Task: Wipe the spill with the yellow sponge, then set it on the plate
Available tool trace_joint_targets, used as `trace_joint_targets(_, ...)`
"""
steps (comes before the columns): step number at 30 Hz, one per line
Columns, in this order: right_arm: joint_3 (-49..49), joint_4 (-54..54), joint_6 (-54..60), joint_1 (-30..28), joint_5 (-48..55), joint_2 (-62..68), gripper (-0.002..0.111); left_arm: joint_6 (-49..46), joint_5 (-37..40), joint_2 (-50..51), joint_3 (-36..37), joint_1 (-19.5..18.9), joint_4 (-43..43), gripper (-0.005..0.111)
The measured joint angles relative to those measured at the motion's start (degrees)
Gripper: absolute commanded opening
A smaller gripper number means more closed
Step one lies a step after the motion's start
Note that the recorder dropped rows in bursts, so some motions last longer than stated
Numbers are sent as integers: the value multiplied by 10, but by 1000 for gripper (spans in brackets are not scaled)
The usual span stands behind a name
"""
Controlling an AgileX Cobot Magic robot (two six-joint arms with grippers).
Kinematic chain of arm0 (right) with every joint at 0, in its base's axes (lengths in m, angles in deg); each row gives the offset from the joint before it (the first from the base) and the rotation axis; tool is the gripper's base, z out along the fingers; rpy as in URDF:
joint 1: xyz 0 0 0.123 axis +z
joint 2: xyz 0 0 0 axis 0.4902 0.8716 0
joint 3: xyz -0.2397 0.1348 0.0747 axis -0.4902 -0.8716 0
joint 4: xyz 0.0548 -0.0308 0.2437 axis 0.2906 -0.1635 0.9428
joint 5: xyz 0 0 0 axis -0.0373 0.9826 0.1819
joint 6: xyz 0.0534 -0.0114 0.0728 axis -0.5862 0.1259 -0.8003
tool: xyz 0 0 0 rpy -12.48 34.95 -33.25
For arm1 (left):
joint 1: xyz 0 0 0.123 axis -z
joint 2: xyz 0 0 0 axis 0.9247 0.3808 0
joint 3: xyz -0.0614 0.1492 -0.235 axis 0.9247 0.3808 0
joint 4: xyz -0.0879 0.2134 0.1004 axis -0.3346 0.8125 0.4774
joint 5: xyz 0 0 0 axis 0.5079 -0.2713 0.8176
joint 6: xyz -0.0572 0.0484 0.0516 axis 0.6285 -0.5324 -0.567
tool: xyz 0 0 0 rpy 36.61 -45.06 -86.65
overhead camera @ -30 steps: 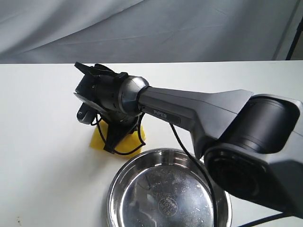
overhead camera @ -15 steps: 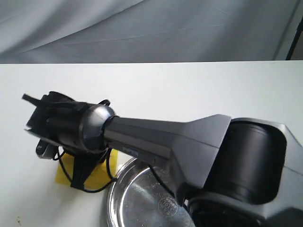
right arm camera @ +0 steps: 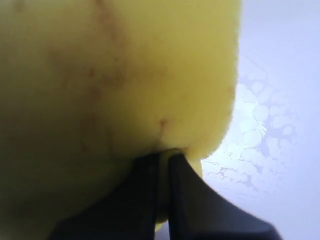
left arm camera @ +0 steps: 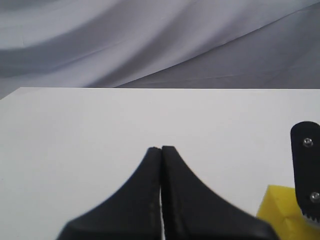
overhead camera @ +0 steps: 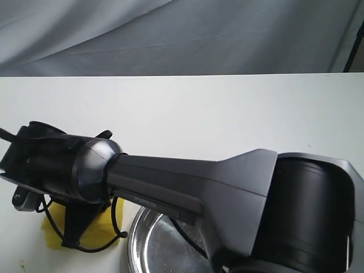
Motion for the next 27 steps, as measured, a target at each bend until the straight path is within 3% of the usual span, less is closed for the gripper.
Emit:
trace_joint_targets(7,0,19,-25,0,-2,-26,54,0,0,0,0,0,0,0)
trace_joint_targets(9,0,19,-28,0,-2,-36,61,0,0,0,0,0,0,0)
trace_joint_targets(15,-1,24,-44,1,-3,-89,60,0,0,0,0,0,0,0)
trace_joint_targets(21,-7,227,69,6,-9,-116,59,0,0,0,0,0,0,0)
trace_joint_targets(27,-41,203,95,32,-49,-82,59,0,0,0,0,0,0,0)
